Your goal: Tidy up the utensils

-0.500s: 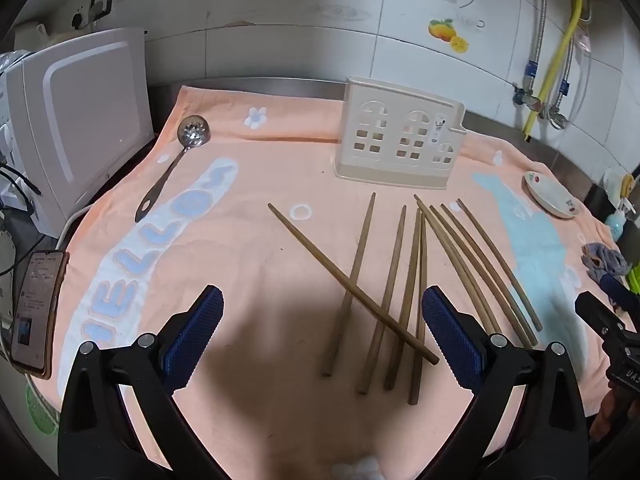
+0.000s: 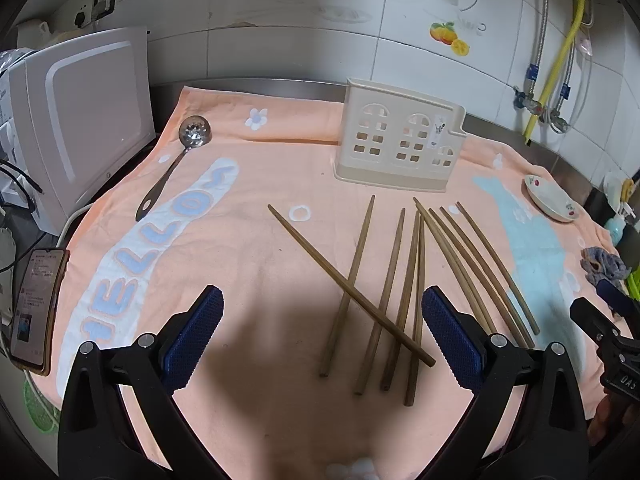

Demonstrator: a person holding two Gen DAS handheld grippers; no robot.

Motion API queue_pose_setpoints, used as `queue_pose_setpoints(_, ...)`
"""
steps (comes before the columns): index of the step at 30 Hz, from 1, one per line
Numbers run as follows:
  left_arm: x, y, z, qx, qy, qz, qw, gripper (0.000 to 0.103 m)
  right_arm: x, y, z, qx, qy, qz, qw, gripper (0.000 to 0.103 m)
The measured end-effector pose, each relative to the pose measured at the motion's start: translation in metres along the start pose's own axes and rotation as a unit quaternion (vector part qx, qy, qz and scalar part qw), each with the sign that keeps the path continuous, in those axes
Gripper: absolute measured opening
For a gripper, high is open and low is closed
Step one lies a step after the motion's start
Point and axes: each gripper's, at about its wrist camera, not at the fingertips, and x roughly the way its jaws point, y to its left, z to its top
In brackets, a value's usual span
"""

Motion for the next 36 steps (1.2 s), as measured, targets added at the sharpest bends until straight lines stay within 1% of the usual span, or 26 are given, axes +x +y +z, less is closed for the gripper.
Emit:
queue_pose_setpoints(8,-0.007,-0.008,0.000,0.002,-0.004,0.004,1.0000,0.098,-0.005,0.000,0.000,0.002,-0.005,-0.001,1.000,0.097)
queue_pose_setpoints(21,-0.022,-0.012,0.002,0.008,-0.025,0.007,0.9996,0.098,-0.013,0.002,0.002,0.000,-0.013,0.000,1.000,0.097)
queue_pose_setpoints(36,-0.025,-0.013,0.004,0.009,-0.023,0.011,0.9996,0.098,-0.016,0.003,0.004,-0.004,-0.016,0.001,1.000,0.096)
